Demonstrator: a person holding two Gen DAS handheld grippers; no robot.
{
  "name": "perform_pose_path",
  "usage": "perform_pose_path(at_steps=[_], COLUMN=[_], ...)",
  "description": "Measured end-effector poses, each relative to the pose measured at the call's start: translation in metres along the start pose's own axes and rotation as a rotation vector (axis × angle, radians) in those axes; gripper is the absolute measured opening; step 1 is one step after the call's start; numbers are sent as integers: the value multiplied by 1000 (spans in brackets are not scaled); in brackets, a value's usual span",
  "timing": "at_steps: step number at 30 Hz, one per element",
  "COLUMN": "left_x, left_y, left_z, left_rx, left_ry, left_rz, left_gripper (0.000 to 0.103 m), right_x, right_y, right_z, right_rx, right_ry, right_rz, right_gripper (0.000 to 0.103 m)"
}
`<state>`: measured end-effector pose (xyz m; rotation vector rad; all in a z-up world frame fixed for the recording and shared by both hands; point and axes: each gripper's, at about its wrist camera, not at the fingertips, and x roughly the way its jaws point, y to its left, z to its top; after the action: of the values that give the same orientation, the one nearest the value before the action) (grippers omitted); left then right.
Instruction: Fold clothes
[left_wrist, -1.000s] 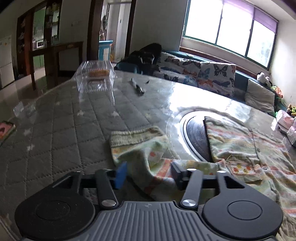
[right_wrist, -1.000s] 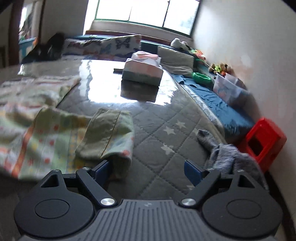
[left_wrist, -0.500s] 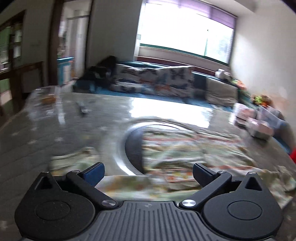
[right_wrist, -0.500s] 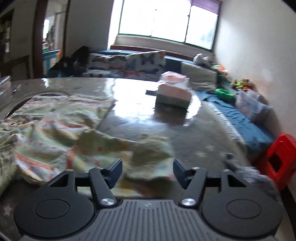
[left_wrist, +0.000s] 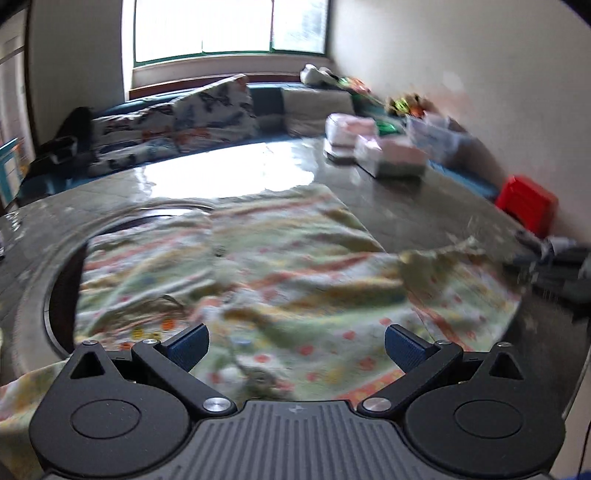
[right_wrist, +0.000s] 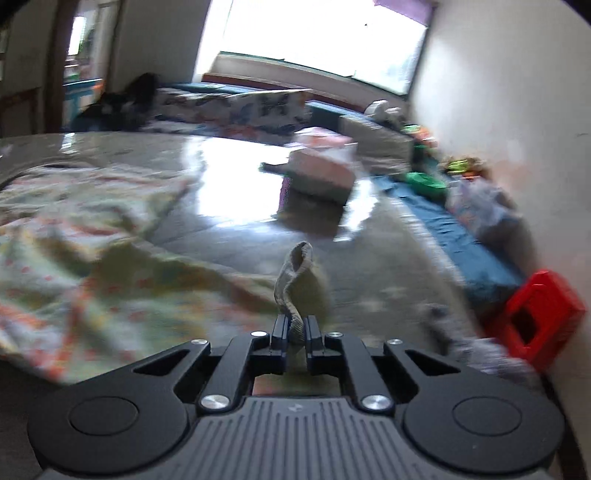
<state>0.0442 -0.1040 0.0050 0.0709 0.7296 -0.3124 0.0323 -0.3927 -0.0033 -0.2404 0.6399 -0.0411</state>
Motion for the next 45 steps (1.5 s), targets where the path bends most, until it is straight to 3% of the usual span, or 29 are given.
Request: perform_pose_path(at_steps=[3,6,8,13,16,22,28,36,40,45], left_x=[8,7,6,-1,-7,-21,-38,-46,-43,-38], left_y=[-4,-3,-2,4,7,29,68,122,128,135], left_z=[-6,-14,-20,-32,-34,-34,-31,-46,-56,-64], left_rx=[9,4,-1,-11,-17,-94,-206,-303,-267,-242], left_ry=[34,54,64,65,61,46,-15,-41,-29,-19], left_rz=[-12,-21,-22,-26,-35,-60,5,206,272,323], left_gripper=[103,103,103,103,103,103,103,103,102,102], right_x=[1,-3,-4,20,39,35,13,-5,-10,-19], right_y=[-27,-37,-34,-15,-14,-16,27,124,153,171], right_z=[5,11,16,19,12,12,27,38,38,35], right_rx=[50,66,65,79,140,168,96,-122,-179,-257], right_ry=[-7,-39,-64,-5,52,54,8,-19,-5,6], right_rz=[-104,-119,-84,80,108,97,273,544,604,610], right_gripper=[10,21,36,39,40,45,50,51,51,51])
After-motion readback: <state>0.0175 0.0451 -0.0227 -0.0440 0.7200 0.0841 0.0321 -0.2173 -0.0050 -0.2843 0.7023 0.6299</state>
